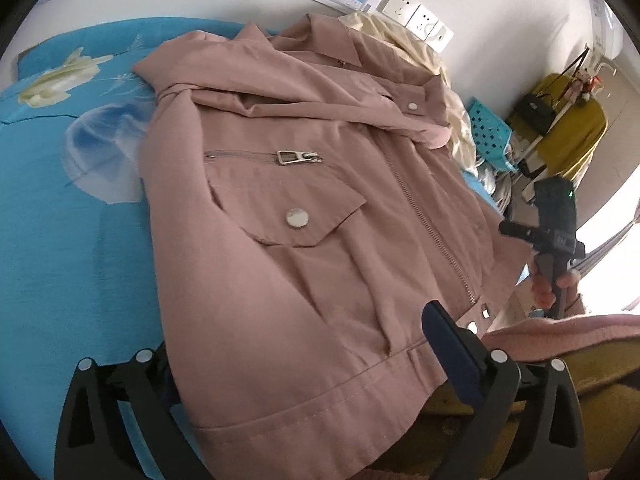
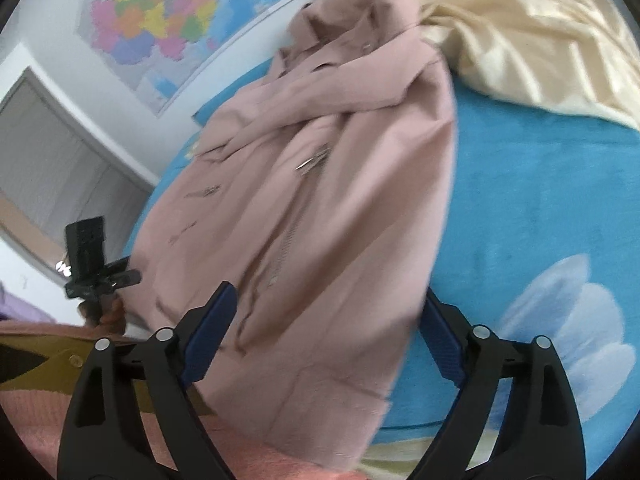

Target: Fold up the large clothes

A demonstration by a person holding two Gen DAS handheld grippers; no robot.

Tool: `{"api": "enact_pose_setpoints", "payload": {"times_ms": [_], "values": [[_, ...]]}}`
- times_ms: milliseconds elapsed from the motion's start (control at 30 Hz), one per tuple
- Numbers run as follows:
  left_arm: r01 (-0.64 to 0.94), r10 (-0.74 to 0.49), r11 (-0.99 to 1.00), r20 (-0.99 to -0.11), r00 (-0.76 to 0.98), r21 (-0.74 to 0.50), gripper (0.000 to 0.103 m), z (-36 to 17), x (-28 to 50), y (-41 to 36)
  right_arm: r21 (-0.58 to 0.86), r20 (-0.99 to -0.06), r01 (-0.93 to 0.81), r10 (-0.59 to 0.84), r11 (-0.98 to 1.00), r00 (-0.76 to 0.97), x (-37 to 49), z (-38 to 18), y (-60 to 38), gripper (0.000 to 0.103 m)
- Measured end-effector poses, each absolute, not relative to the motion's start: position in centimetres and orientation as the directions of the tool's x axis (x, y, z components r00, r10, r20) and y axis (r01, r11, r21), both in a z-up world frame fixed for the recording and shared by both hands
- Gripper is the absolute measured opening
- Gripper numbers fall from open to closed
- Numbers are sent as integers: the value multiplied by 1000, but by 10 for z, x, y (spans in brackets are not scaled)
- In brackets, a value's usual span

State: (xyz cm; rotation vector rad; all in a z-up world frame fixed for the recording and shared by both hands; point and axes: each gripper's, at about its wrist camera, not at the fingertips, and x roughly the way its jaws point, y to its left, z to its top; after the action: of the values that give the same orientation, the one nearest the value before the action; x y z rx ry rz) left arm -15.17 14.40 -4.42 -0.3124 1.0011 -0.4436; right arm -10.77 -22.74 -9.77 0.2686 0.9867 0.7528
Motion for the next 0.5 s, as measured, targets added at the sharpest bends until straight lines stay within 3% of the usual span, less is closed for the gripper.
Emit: {"api": "enact_pose_setpoints", "payload": {"times_ms": [33, 67, 100, 133, 167, 267, 500], "values": [[207, -513, 856, -723, 463, -474, 96, -45, -149, 145, 528, -648, -457, 688, 715, 327, -109, -98, -226, 80], [198, -516, 853, -718, 468, -483, 79, -45, -148, 145, 540, -640, -463, 700, 703, 316, -109, -99, -223, 57], [182, -510, 854, -720, 470, -487, 64, -45, -147, 145, 561, -632, -460, 715, 688, 298, -109, -100, -221, 45], [138, -478, 870, -742, 471, -473, 26, -48, -142, 146, 573, -629, -455, 722, 681, 289, -108, -101, -219, 32], [108, -456, 880, -758, 466, -463, 11, -50, -139, 146, 589, -621, -454, 734, 668, 274, -108, -102, -216, 26], [83, -445, 878, -741, 503, -471, 5, -43, -142, 154, 624, -567, -479, 780, 617, 266, -115, -95, -215, 11], [141, -461, 857, -615, 640, -495, 3, 19, -176, 181, 648, -378, -591, 877, 480, 297, -151, -36, -226, 8]]}}
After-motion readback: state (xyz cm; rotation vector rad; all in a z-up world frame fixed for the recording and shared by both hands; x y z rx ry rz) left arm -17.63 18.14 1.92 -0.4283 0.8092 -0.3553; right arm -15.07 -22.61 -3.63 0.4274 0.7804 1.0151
